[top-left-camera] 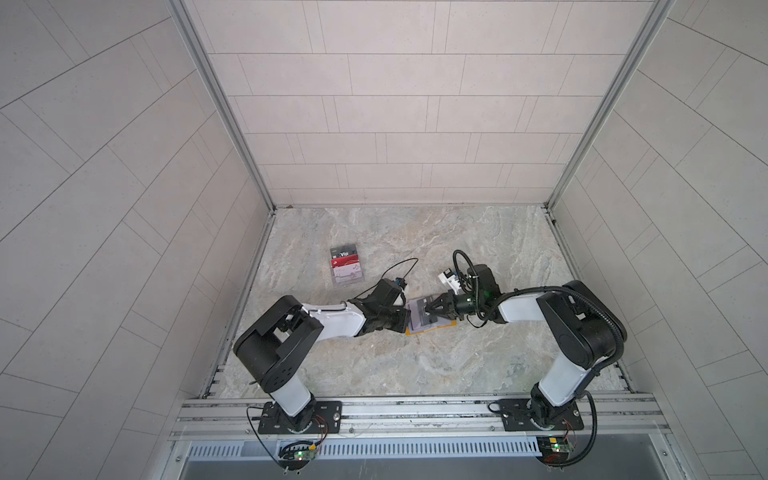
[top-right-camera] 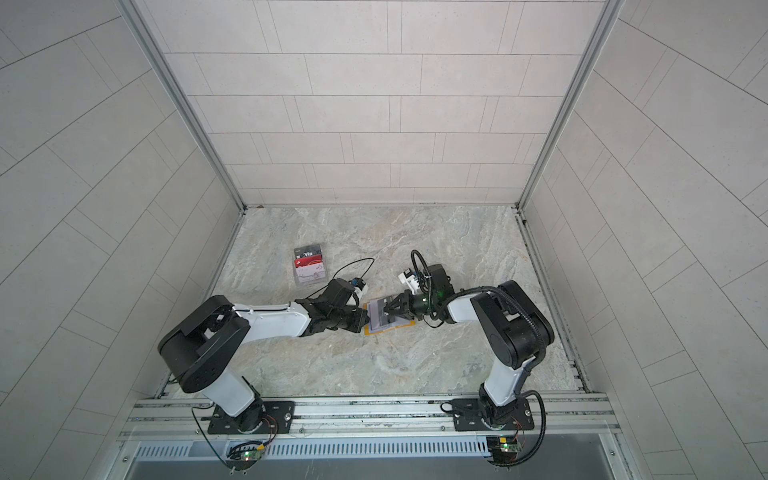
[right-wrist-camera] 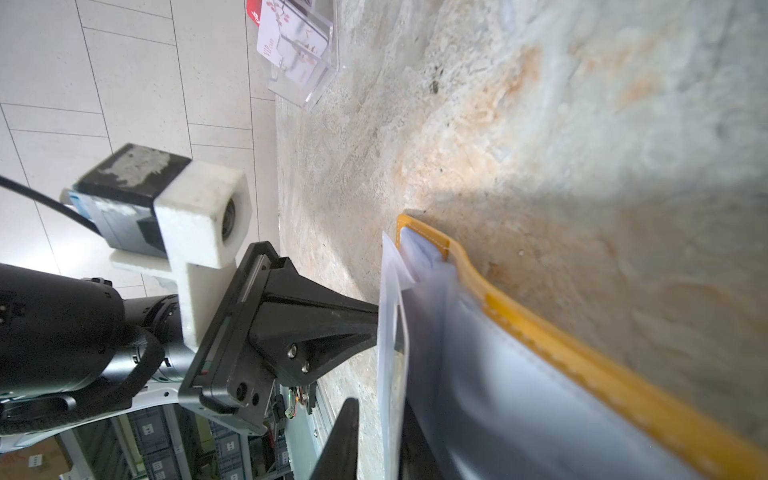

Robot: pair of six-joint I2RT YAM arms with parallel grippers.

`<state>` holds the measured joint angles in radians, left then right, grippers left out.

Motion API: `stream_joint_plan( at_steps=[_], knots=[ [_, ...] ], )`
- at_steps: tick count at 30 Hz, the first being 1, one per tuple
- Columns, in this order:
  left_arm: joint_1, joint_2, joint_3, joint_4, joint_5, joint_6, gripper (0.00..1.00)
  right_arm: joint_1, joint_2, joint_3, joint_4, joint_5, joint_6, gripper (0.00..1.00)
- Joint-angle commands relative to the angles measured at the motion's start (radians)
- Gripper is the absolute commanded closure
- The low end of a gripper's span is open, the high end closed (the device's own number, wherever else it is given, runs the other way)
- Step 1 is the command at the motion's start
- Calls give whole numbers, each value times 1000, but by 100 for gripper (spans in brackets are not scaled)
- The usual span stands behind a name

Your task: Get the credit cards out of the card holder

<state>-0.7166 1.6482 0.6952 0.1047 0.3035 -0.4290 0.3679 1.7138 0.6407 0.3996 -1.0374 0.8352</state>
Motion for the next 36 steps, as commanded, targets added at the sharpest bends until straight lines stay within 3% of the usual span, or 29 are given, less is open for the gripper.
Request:
stream_joint_plan(
  at_steps=[1, 10, 22, 32, 36],
  knots=[
    [-5, 27, -51, -132, -65, 7, 100, -4, -46, 11, -57, 16, -53, 84],
    [-6, -97, -84, -115, -90, 35, 78, -12, -107, 40, -234, 75, -160, 91],
    [-6, -228, -75, -120, -69, 52, 69, -12, -212, 115, -534, 176, -367, 94],
    [0, -468, -10, -260, -26, 114, 44, -12, -276, 150, -550, 70, -404, 95],
    [48, -546, -8, -248, 108, 124, 37, -8, -325, 151, -514, -27, -401, 94]
  ],
)
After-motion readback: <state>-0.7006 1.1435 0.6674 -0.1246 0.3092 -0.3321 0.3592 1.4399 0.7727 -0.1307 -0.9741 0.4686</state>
